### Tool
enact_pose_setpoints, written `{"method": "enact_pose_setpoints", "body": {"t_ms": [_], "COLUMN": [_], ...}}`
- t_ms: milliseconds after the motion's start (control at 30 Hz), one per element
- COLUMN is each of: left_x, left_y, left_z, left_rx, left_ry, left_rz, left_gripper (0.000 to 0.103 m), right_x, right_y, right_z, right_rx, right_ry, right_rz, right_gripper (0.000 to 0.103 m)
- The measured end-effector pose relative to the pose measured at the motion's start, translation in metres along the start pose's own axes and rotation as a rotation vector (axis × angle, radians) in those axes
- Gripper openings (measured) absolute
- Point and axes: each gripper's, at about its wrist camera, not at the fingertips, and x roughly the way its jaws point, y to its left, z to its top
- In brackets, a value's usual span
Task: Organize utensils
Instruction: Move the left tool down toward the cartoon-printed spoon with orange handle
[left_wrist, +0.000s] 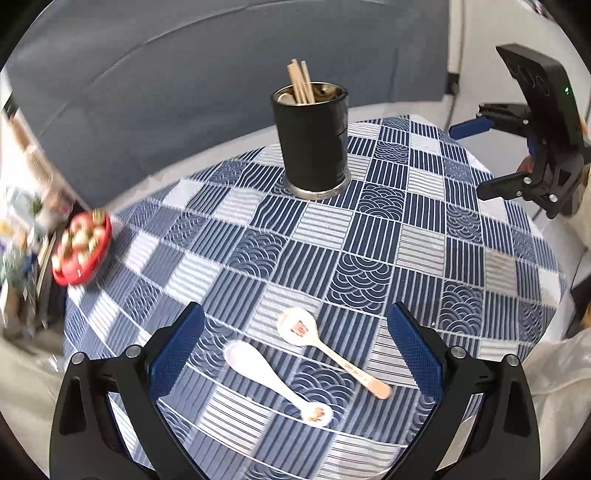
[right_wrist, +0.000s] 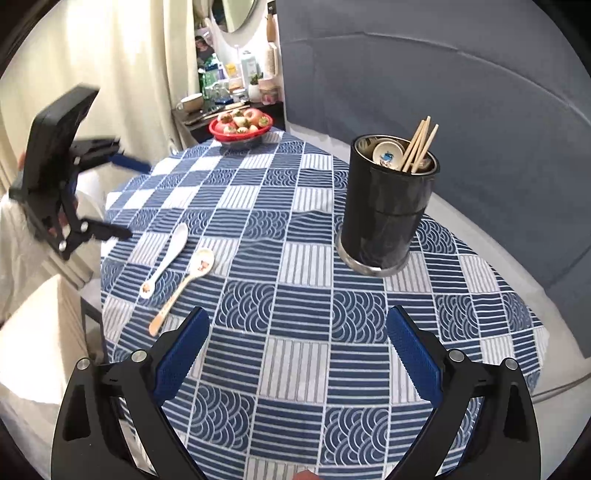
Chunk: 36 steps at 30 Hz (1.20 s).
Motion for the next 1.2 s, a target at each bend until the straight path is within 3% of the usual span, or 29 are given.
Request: {"method": "enact_pose_setpoints", "body": {"t_ms": [133, 267, 600, 833, 900, 1200], "left_x": [-0.001, 0.003, 0.009, 0.019, 0.024, 0.052], "left_y": [-0.003, -0.013, -0.046, -0.052, -0.053, -0.064], "left_z": [-0.015, -0.029, -0.059, -0.071, -0.073, -0.073], "left_rx": [-0.111, -0.221, -0.392, -0.47, -0.495, -0.459], "left_ry": [0.006, 0.03, 0.067, 0.064, 0.059, 0.048], "left_rz": [-0.018, -0.026, 0.03, 0.051, 0.088, 0.079], "left_gripper": [0.097, 0.097, 0.097, 0.097, 0.097, 0.097], "right_x": [0.005, 0.018, 0.038, 0.056, 0.062, 0.089], "right_y": [-0.005, -0.012, 0.005, 0.013, 0.015, 0.026], "right_z": [0.004, 0.008, 0.005, 0.008, 0.011, 0.032], "right_rx": [-0.016, -0.006, -0.146, -0.17, -0.173, -0.187], "right_ry": [-0.02, 0.046, 0.113, 0.128, 0.136, 0.145], "right_rz": [0.039, 0.112, 0.252, 0.274, 0.265, 0.237], "right_gripper": [0.093, 0.094, 0.094, 0.094, 0.094, 0.094]}}
